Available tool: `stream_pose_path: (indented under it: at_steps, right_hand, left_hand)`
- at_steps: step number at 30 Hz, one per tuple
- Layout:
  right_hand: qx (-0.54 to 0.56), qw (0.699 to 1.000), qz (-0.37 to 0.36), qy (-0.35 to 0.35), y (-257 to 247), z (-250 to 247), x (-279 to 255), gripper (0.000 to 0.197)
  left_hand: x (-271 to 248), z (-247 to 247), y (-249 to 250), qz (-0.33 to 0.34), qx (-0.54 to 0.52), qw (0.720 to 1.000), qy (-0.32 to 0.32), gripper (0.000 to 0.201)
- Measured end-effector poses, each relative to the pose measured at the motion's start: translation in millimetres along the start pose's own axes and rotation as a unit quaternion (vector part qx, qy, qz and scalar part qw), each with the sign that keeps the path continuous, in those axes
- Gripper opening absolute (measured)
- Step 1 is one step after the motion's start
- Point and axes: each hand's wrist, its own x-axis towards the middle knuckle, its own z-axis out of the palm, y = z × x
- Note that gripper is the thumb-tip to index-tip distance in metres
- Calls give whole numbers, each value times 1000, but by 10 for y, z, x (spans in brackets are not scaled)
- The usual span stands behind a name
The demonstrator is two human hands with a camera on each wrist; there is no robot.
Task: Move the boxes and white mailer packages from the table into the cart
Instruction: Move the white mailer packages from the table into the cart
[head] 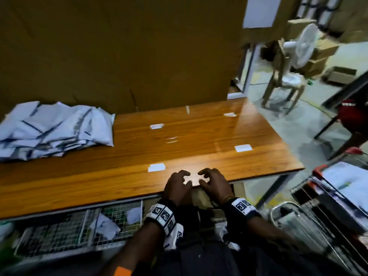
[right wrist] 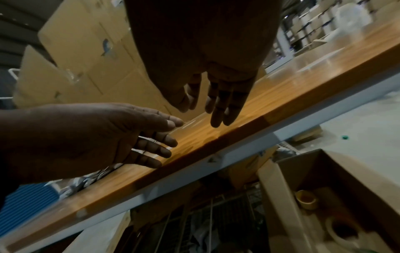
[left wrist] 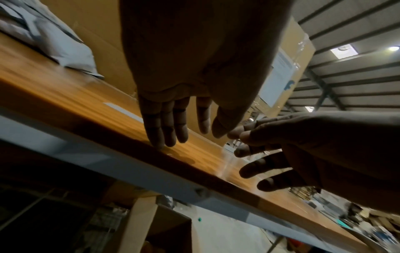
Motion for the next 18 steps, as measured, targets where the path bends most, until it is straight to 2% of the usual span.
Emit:
stream_pose_path:
  at_steps: [7,13,18]
  right_hand:
    - [-9,997,-57,-44,-817,758,373,33]
    - [-30,993,-96,-66,-1327,1084,641,36]
    - [-27,988,-133,-74,-1658,1383,837,38]
  left_hand:
    - [-40,-714,-831,-37,-16,997,58,36]
    - [-28,-1196,-1227,-65,-14,993,97,39]
    - [46,-1412,-1512,-100,-39,985,133,38]
